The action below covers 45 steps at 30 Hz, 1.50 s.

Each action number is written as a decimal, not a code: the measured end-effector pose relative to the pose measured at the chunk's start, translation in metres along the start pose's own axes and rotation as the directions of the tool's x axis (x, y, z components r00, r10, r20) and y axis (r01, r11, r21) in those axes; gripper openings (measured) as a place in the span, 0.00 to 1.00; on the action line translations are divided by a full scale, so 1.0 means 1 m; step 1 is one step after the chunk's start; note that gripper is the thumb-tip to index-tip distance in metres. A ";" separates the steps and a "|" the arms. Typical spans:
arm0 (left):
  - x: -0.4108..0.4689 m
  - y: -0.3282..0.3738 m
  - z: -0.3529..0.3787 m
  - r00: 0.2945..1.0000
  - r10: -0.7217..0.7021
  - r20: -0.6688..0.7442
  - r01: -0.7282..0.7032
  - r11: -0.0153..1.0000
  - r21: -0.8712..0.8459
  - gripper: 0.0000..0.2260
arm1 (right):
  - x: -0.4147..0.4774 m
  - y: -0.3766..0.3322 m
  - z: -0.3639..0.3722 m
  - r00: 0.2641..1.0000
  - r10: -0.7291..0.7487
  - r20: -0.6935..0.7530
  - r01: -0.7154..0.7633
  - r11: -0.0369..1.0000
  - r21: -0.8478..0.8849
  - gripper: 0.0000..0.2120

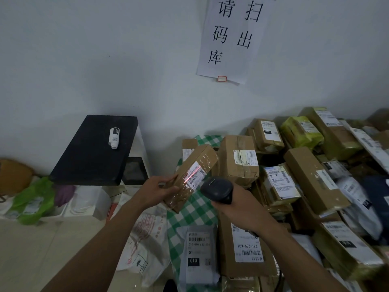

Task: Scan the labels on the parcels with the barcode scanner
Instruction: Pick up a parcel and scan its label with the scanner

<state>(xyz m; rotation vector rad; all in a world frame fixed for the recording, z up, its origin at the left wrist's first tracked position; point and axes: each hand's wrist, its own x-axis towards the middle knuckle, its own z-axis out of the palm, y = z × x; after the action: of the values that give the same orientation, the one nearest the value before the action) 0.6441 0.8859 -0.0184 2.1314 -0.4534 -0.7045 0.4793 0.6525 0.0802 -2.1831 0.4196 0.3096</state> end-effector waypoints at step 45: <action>0.051 -0.058 0.123 0.915 -0.397 -0.070 0.354 0.873 -0.335 0.22 | 0.027 0.063 0.014 0.988 0.146 0.054 -0.143 0.988 -0.052 0.23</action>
<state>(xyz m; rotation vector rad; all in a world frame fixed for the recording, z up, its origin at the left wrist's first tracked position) 0.6117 0.8193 -0.1437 1.9574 0.1547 -0.7803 0.4777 0.6227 0.0167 -2.1887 0.5446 0.4659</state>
